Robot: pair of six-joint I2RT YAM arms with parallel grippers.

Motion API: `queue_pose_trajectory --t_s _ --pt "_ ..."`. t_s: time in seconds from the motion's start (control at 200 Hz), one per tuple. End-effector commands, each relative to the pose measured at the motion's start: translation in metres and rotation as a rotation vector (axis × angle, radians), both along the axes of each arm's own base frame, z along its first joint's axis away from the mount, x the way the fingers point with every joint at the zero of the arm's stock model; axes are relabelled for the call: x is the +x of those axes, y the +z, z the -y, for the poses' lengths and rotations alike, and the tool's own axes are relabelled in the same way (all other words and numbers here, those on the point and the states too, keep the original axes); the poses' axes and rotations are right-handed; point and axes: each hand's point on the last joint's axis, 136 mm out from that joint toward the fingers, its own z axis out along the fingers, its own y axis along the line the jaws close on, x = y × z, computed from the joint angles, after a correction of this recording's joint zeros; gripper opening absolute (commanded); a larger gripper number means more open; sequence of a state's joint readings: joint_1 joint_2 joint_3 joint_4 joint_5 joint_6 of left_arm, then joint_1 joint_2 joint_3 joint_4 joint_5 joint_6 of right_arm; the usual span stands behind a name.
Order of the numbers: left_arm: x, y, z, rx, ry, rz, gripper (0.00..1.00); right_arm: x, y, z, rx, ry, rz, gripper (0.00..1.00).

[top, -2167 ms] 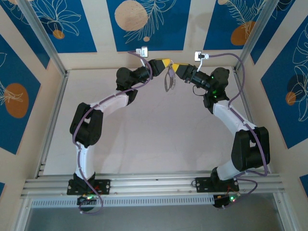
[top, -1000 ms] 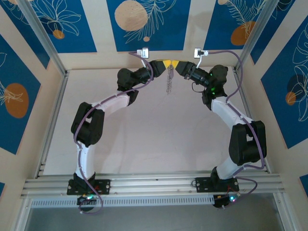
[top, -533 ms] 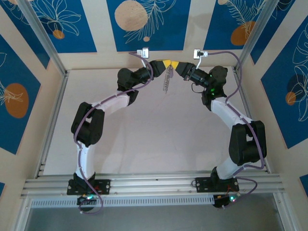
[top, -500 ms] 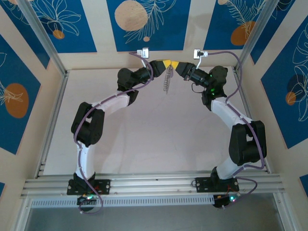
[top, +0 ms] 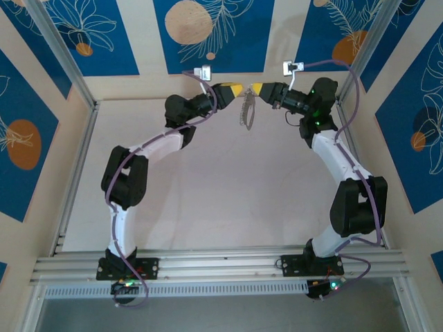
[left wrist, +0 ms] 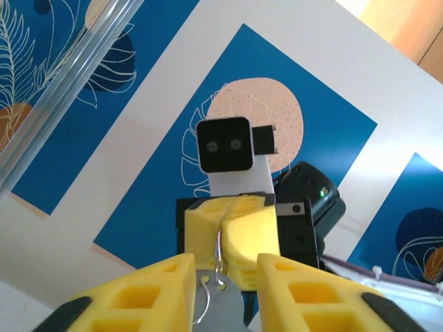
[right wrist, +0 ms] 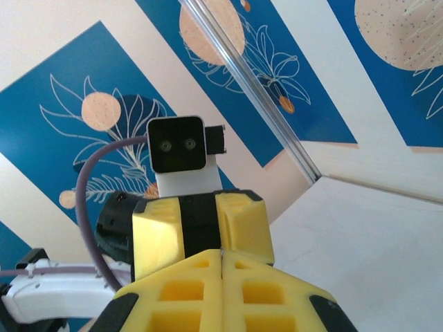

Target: Put the keys on the keyring

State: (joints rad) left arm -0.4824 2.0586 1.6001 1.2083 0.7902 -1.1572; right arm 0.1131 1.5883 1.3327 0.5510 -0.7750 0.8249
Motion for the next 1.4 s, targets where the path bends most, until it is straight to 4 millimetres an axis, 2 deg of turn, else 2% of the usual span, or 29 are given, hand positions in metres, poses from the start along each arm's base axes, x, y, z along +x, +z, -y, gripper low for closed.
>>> queue_pose_trajectory --t_s 0.0,0.25,0.555,0.84,1.105,1.395 --pt "-0.01 0.023 -0.012 0.024 -0.031 0.115 0.34 -0.007 0.0 -0.003 -0.084 0.063 0.018 0.0" --pt "-0.014 0.012 -0.009 0.145 -0.159 0.162 0.41 -0.012 0.0 -0.007 -0.19 0.159 0.063 0.0" --pt "-0.018 -0.006 -0.005 0.253 -0.275 0.187 0.42 -0.02 -0.002 -0.014 -0.27 0.255 0.079 0.0" --pt "-0.013 -0.015 -0.006 0.276 -0.28 0.185 0.42 -0.022 -0.004 -0.017 -0.292 0.284 0.072 0.0" --pt "-0.01 -0.014 -0.009 0.282 -0.268 0.197 0.42 -0.024 -0.01 -0.02 -0.291 0.306 0.055 0.0" --pt "-0.012 -0.013 -0.004 0.285 -0.283 0.202 0.42 -0.026 -0.015 -0.031 -0.289 0.348 0.048 0.0"
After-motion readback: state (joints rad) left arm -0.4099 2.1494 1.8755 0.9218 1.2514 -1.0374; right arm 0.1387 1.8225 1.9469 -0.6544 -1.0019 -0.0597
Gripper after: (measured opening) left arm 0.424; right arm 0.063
